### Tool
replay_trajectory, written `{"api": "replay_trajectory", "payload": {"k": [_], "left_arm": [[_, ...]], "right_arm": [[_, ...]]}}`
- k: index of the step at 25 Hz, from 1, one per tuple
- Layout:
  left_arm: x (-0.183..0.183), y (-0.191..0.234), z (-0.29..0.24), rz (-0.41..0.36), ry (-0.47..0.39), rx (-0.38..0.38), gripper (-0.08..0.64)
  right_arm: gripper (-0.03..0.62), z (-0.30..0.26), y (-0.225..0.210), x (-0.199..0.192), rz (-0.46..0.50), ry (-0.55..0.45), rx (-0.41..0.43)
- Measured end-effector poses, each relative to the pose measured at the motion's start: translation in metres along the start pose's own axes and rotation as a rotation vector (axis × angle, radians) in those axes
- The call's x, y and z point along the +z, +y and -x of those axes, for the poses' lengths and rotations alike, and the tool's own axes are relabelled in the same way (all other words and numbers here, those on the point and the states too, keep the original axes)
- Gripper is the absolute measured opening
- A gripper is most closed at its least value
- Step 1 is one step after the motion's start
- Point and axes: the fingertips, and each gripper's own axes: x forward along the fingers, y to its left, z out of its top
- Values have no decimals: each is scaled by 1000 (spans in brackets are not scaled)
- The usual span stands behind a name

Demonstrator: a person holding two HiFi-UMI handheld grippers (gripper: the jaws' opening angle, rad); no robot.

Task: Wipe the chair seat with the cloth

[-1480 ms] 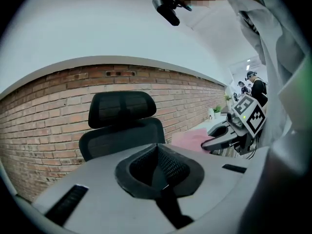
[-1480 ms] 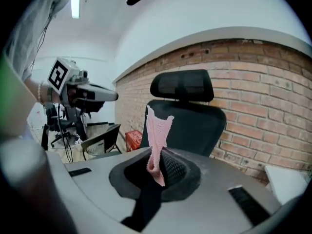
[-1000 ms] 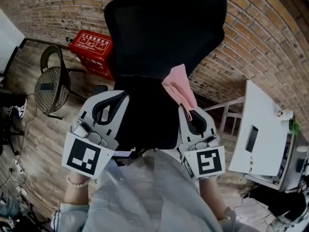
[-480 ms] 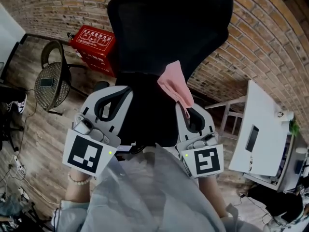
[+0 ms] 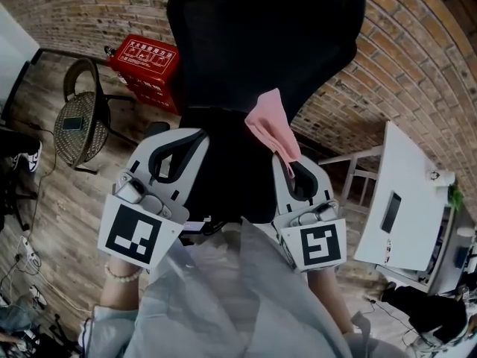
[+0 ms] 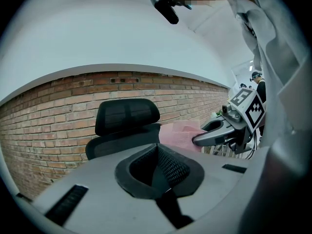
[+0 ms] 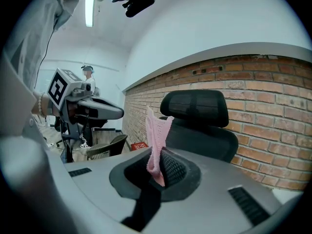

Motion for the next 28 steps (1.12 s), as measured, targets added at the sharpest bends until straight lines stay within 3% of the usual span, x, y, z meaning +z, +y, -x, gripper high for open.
{"api": "replay_trajectory", "payload": {"k": [11, 28], "left_arm": [[-4, 6, -6, -15, 15, 2, 18], [-12, 20, -5, 53, 27, 39, 18]], "right_arm": [[54, -11, 1, 3, -13, -26, 9], [52, -22, 11, 0, -15, -9, 32]]}}
